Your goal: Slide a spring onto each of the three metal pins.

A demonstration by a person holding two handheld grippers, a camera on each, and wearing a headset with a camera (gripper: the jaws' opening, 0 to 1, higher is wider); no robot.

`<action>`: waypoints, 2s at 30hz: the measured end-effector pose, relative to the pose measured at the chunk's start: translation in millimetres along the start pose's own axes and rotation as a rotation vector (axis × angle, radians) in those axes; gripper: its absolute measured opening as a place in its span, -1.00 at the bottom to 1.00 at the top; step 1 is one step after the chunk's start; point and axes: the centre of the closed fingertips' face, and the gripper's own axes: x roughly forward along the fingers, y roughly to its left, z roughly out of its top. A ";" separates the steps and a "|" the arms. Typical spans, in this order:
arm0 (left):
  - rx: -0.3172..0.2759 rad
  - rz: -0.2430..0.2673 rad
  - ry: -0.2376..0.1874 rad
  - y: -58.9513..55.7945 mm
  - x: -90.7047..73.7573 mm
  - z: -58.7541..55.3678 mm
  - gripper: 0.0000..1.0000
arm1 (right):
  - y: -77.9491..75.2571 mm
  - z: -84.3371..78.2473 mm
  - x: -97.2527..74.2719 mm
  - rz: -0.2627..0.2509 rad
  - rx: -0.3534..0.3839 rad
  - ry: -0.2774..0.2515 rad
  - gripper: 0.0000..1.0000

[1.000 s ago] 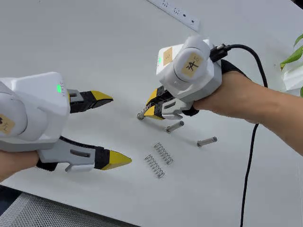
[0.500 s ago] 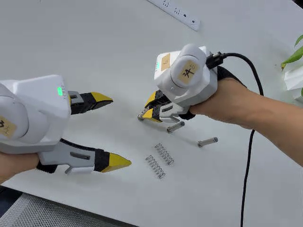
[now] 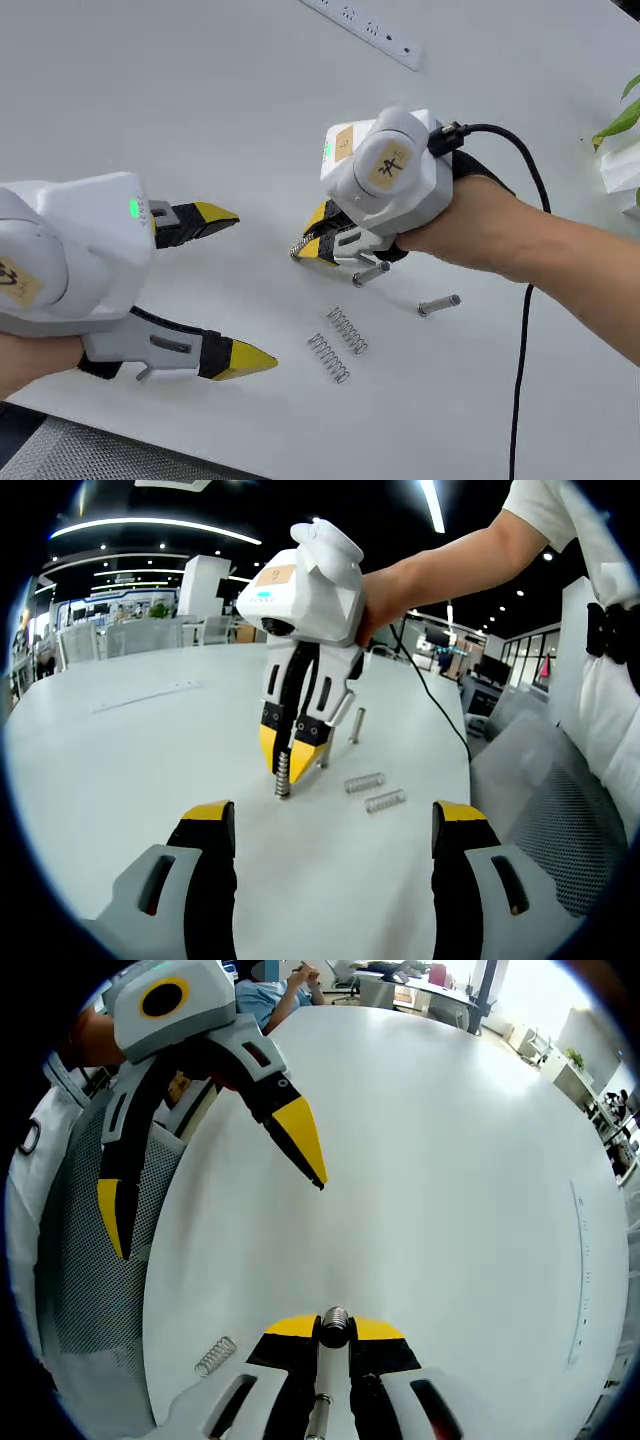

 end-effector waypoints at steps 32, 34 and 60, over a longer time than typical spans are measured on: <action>0.036 0.007 0.040 -6.5 -7.9 2.6 0.64 | 5.6 14.6 -36.4 -0.060 0.074 -0.131 -0.49; 0.040 0.007 0.043 -7.1 -8.6 3.2 0.65 | 6.4 14.7 -40.4 -0.067 0.084 -0.149 -0.46; 0.122 0.002 0.141 -19.4 -12.3 11.7 0.64 | 35.6 -26.8 -99.2 -0.176 0.277 -0.438 0.18</action>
